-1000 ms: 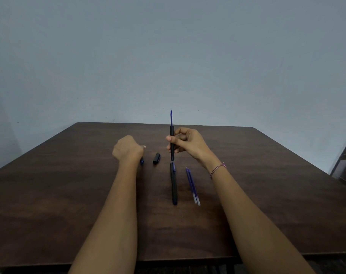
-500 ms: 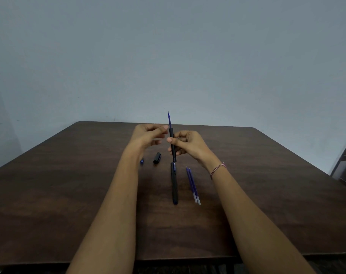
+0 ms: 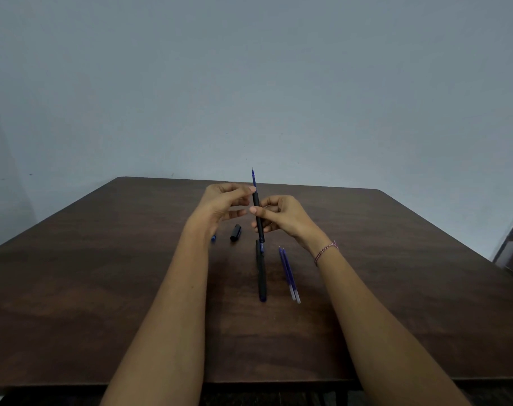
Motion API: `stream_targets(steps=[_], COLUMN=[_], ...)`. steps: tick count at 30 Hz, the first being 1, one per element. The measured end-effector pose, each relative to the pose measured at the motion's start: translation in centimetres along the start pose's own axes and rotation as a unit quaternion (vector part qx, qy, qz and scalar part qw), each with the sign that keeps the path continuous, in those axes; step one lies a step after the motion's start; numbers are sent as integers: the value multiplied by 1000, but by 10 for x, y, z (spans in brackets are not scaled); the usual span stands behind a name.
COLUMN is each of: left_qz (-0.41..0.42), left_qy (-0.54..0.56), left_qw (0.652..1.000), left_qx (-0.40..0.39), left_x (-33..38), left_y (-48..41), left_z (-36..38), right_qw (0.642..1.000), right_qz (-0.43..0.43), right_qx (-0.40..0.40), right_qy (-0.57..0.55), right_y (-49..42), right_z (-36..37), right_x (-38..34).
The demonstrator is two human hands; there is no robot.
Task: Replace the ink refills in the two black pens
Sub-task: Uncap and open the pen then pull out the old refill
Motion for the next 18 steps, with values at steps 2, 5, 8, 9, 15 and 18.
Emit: stream_targets(steps=[2, 5, 8, 9, 15, 18], left_qz=[-5, -7, -3, -1, 18, 29], left_qy=[1, 2, 5, 8, 92, 128], left_qw=[1000, 1000, 1000, 1000, 993, 988], left_qx=[-3, -1, 8, 13, 66, 84], left_x=[-1, -2, -2, -2, 2, 4], left_y=[1, 0, 0, -1, -2, -1], left_z=[1, 1, 0, -1, -11, -15], right_qw=[1000, 1000, 1000, 1000, 999, 998], right_qz=[-1, -3, -3, -2, 8, 10], right_qx=[-5, -14, -21, -24, -50, -62], right_qy=[5, 10, 12, 12, 18, 24], right_y=[0, 0, 0, 0, 0, 1], right_z=[1, 2, 4, 5, 8, 9], right_x=[0, 0, 1, 1, 3, 2])
Point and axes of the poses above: each hand's wrist, its own y-axis away from the middle knuckle, its own z-axis out of the palm, x = y × z, the point moved 7 cm from there along -y, towards the middle knuckle, and after that the axes turned 2 degrees about z, right-handed, at the moved point
